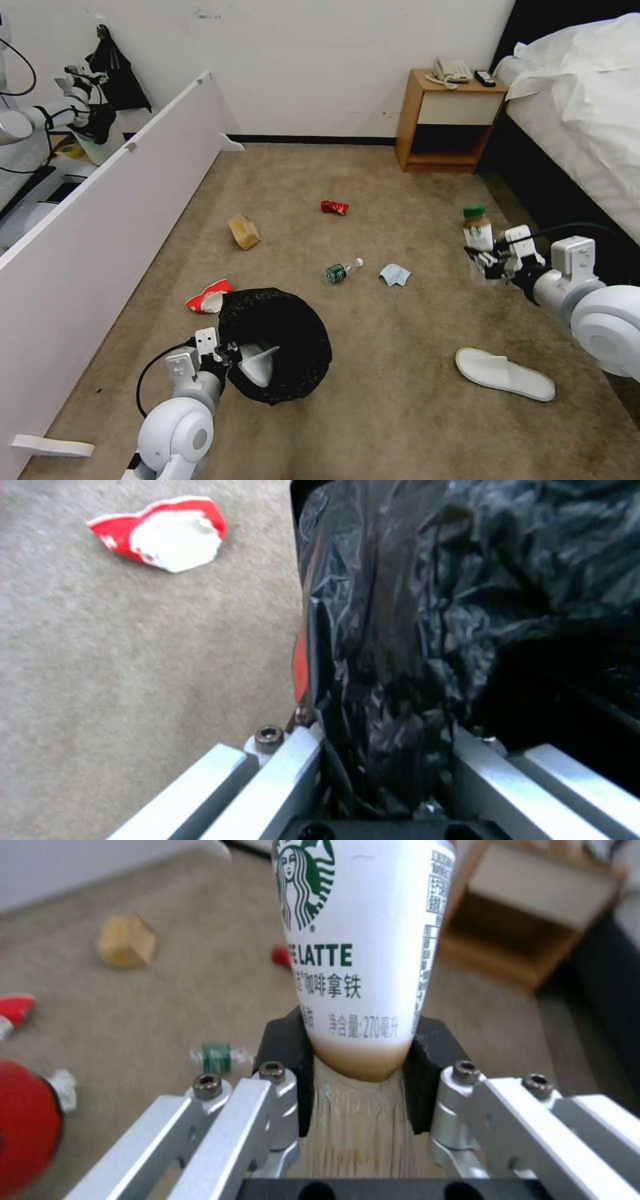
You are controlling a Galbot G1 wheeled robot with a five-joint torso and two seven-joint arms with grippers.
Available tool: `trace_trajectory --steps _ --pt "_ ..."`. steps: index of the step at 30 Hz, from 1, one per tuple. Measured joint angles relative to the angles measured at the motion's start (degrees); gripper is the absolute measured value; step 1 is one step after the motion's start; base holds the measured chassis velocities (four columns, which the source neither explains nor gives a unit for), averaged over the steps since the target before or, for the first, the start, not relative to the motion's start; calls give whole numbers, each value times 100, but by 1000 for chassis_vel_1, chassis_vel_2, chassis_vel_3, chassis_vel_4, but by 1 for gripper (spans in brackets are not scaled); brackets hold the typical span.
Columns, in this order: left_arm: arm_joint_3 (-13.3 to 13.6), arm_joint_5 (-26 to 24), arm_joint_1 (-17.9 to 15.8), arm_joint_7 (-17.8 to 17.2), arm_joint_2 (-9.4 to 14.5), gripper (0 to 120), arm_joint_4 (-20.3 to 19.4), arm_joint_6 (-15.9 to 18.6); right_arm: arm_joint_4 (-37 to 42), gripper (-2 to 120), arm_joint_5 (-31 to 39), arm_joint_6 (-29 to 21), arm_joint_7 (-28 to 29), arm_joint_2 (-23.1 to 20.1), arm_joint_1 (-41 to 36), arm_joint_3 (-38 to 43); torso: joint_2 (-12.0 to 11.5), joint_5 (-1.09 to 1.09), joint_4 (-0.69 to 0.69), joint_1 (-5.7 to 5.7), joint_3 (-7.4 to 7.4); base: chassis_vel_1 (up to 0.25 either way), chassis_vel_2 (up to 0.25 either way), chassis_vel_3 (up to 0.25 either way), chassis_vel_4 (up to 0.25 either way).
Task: Pick up the trash bin, then pick up the garbage from the floor and place it into the trash bin.
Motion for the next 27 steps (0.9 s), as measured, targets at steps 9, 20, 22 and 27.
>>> trace_trajectory --steps 9,20,22,27 --pt "141 -261 -75 74 -37 0 22 100 510 25 -204 551 -435 -289 24 298 0 0 -1 0 0 0 0 0 0" --pt "298 -527 -241 332 -13 0 57 219 721 25 -456 1251 -1147 -414 539 95 0 -1 0 0 0 0 0 0 0" --pt "357 -674 -316 414 -11 0 58 236 721 25 -560 1460 -1348 -419 664 -25 0 0 0 0 1 0 0 0 0" --pt "463 -881 -432 490 -31 0 84 268 761 25 -718 1814 -1695 -451 703 -93 0 0 0 0 1 0 0 0 0"
